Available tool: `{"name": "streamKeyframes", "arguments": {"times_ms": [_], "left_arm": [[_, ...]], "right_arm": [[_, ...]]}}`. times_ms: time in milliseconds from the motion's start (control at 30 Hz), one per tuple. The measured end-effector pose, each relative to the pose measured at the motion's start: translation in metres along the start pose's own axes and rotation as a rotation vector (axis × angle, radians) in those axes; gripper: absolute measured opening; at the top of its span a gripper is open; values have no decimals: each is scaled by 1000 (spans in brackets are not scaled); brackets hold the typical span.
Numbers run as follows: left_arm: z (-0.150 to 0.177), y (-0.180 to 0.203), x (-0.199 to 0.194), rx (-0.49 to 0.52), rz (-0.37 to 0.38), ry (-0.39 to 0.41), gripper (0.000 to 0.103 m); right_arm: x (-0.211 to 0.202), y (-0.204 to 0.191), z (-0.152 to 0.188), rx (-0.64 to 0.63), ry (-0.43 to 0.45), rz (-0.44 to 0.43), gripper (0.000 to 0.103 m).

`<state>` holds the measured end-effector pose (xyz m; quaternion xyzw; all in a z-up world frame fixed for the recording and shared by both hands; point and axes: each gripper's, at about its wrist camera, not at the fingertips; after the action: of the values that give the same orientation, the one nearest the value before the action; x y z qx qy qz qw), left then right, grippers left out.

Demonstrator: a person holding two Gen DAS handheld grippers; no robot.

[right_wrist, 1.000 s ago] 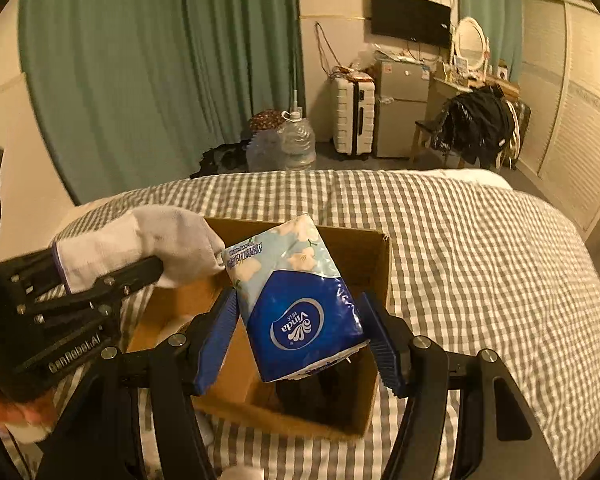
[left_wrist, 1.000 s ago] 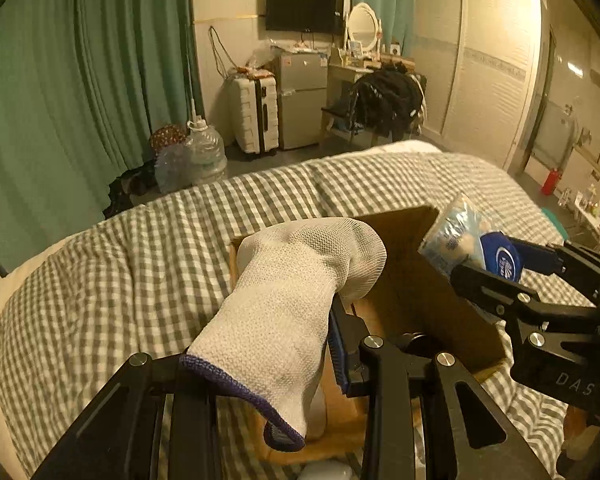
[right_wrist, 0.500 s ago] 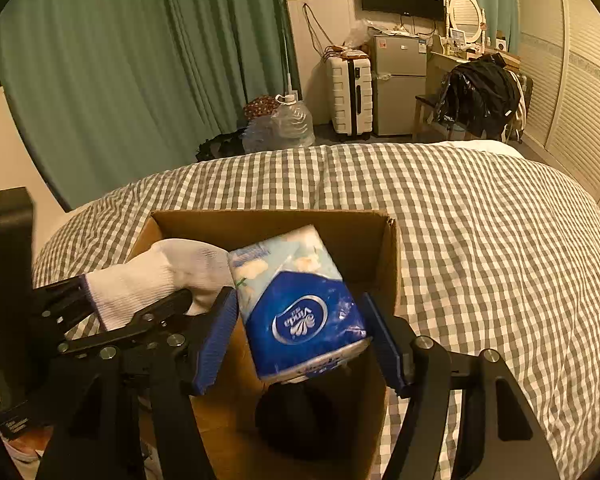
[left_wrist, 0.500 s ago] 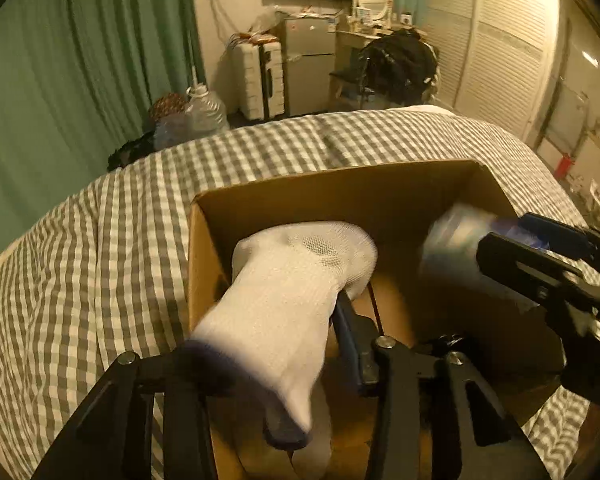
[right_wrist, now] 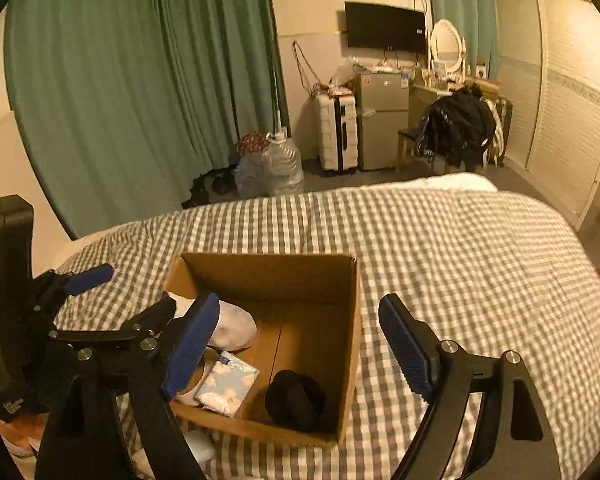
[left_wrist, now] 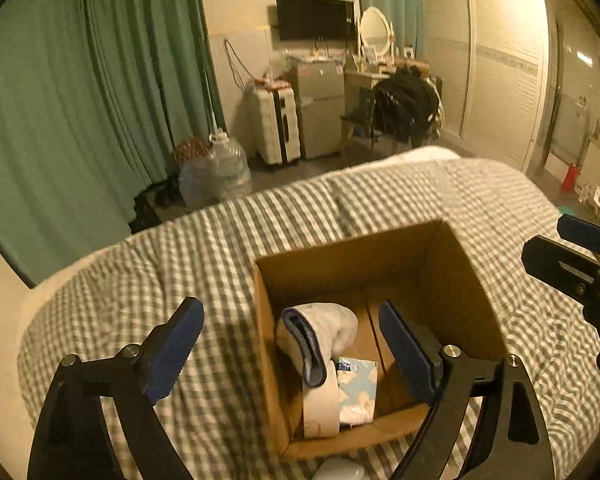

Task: Organize objects
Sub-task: 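Carry the glove and tissue pack into the box and release both, then move both tools back toward the figurine and white cylinder, then grasp the white figurine with the left tool while the right tool grasps the white cylinder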

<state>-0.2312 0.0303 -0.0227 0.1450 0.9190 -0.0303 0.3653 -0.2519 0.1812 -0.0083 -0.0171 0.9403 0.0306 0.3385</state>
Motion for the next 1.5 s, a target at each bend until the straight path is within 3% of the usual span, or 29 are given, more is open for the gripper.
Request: {"name": "streamKeyframes", "arguments": {"times_ms": [200, 400, 667, 800, 933, 1133, 1500], "left_arm": [[-7, -4, -65, -24, -13, 62, 93], [7, -9, -116, -34, -27, 109, 93], [42, -22, -138, -42, -65, 108, 93], [75, -23, -124, -43, -95, 81, 93], [120, -27, -90, -74, -119, 22, 93], [172, -25, -49, -101, -95, -80, 93], [210, -13, -5, -101, 5, -240, 93]], "right_arm": [[-68, -5, -8, -23, 69, 5, 82], [-125, -16, -7, -52, 121, 18, 82], [-162, -24, 22, -128, 112, 37, 82], [-148, -30, 54, -150, 71, 23, 82], [-97, -36, 97, -128, -58, -10, 82], [-38, -43, 148, -77, -194, -12, 82], [16, -59, 185, -69, -332, 2, 82]]}}
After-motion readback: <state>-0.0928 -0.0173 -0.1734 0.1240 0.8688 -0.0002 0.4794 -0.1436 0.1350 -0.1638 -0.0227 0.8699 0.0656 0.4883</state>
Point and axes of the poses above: each gripper's, at about its wrist camera, not at the fingertips, and x roughly the way its jaws point, y to its right, z to its underside, and after that the axes turned 13 degrees about z, right-handed
